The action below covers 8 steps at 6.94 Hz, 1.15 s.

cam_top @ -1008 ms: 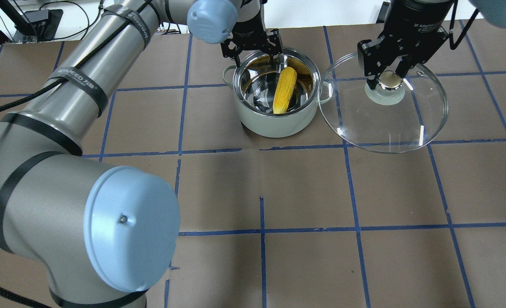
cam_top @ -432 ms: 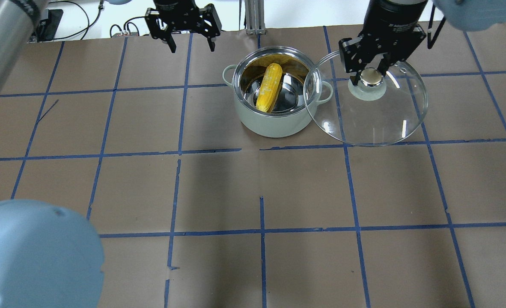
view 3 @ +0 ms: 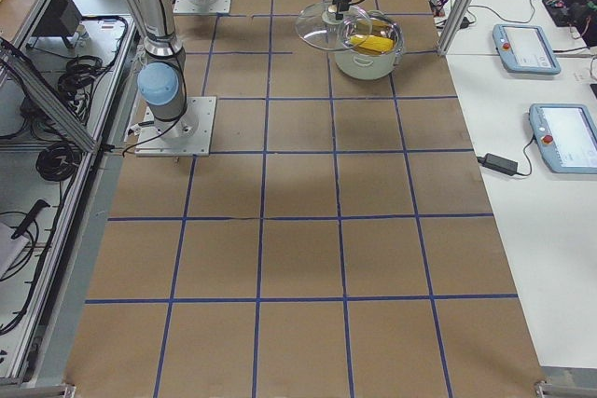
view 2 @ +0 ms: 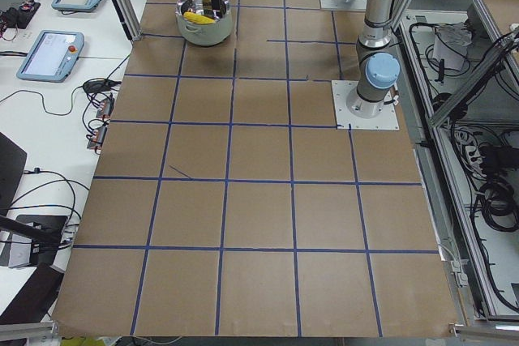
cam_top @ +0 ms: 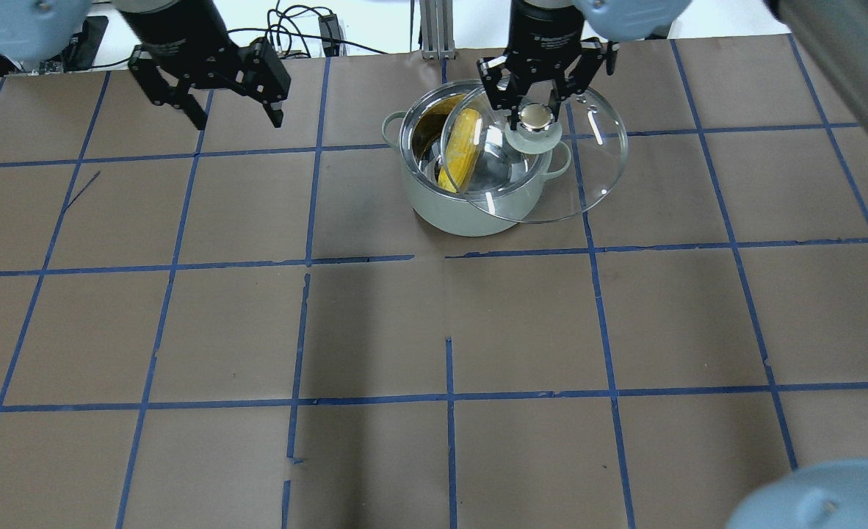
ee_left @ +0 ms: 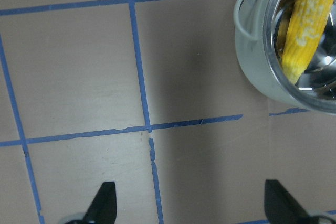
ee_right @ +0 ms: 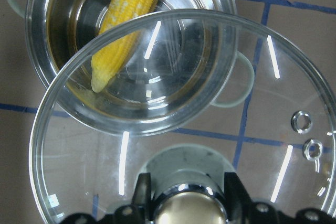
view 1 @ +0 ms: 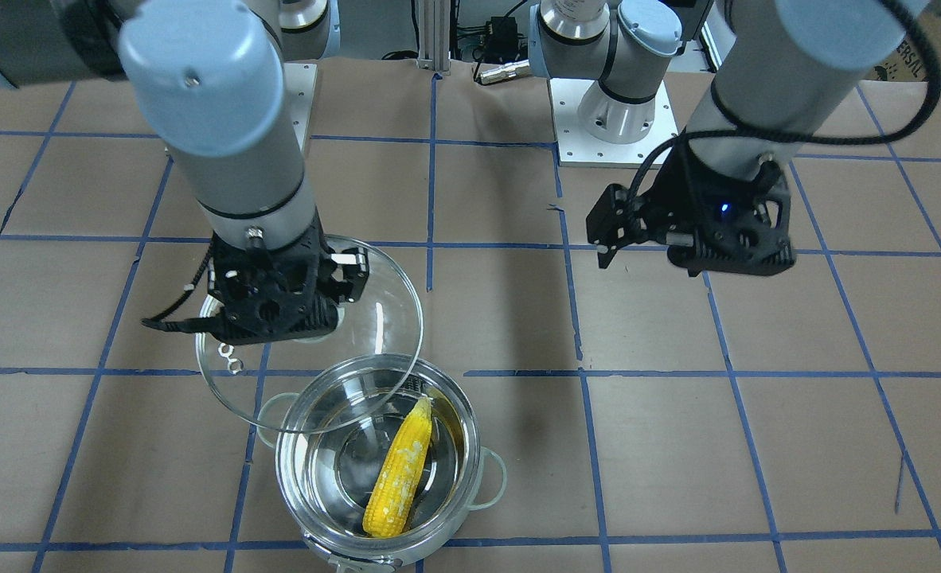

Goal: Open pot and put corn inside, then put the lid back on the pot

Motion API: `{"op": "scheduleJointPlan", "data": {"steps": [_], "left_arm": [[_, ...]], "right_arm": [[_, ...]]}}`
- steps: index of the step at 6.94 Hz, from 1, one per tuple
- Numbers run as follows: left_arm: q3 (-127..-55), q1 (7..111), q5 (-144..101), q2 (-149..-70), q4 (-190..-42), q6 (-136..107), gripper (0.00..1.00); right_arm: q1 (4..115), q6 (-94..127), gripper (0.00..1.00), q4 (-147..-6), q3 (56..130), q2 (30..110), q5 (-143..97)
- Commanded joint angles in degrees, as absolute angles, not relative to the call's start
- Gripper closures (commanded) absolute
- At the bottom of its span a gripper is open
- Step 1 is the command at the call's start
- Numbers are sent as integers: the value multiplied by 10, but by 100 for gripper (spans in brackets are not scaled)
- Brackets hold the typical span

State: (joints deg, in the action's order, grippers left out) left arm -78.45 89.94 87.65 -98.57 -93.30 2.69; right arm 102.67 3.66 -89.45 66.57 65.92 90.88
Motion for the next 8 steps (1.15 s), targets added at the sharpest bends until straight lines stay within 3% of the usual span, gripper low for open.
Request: {"op": "scheduleJointPlan", "data": {"steps": [1, 5, 8], "left_arm": [[-820, 897, 939, -937, -936, 22, 0], [-833, 901, 933, -944, -935, 32, 0], [-835, 899, 934, -943, -934, 31, 0]], "right_arm": [[1047, 54, 89, -916, 579, 557, 910], [1047, 48, 92, -938, 507, 484, 914], [1047, 53, 92, -933, 498, 475, 912]]}}
